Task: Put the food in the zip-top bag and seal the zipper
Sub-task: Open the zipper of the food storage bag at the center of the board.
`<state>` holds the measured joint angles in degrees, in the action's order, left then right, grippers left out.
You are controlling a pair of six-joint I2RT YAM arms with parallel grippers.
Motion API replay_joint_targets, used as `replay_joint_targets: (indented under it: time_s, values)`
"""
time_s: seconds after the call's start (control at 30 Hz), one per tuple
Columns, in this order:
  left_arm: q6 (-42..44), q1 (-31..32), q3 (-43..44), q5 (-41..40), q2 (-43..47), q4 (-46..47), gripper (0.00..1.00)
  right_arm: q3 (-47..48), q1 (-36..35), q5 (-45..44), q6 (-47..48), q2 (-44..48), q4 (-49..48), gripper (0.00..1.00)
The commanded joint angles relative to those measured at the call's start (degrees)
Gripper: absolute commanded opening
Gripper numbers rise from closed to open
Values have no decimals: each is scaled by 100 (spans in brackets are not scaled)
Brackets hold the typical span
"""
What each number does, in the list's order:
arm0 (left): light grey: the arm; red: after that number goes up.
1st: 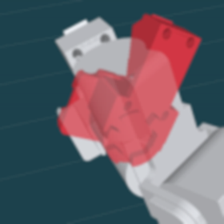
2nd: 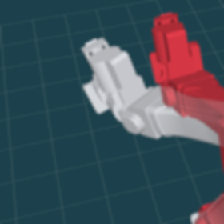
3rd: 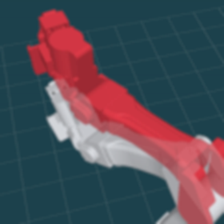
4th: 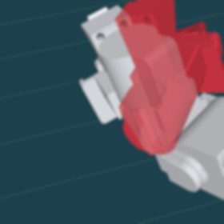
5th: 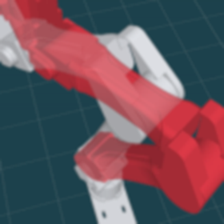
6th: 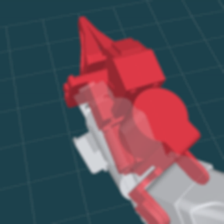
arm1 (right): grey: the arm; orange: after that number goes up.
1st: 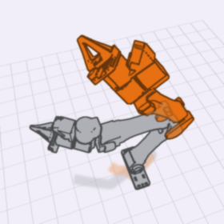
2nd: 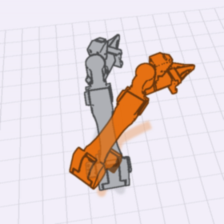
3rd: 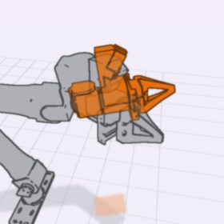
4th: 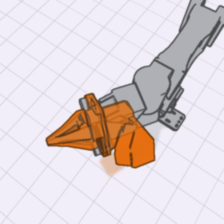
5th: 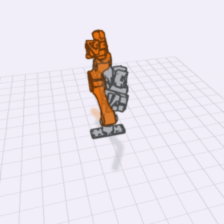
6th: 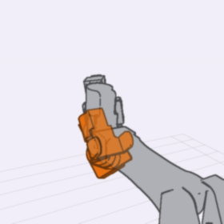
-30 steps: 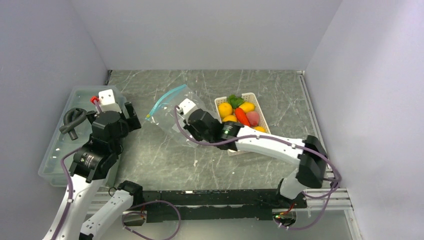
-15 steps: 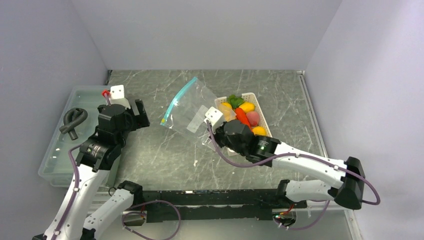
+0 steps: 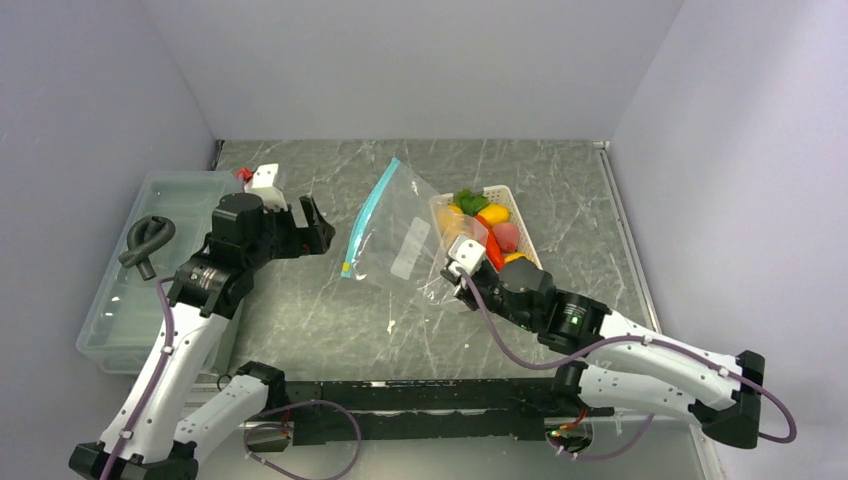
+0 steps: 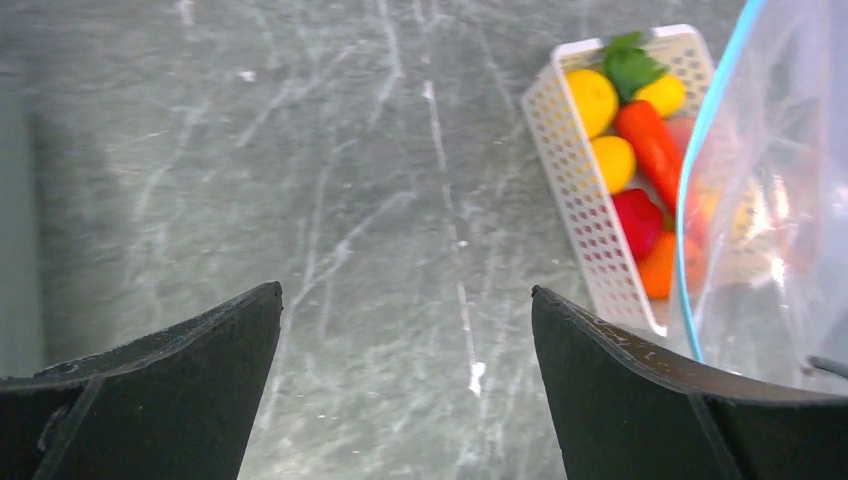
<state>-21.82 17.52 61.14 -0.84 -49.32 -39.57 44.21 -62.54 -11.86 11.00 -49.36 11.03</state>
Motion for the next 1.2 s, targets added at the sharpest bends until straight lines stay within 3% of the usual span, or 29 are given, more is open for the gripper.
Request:
replay_joint_targets:
  time_s: [0.0, 0.33, 0.67, 1.17]
  values:
    - [-483, -80, 284, 1372, -62, 393, 99, -115, 14, 283, 183, 483, 201, 0]
    - [-992, -375, 438, 2747, -288, 468, 92, -267, 14, 414, 299, 1358, 831, 0]
    - [-2011, -1241, 13, 5221, -570, 1590, 86, -338, 14, 860, 304, 1415, 772, 0]
    - [-1911, -1339, -388, 6119, -798, 1225, 79, -295, 14, 1355, 420, 1104, 204, 0]
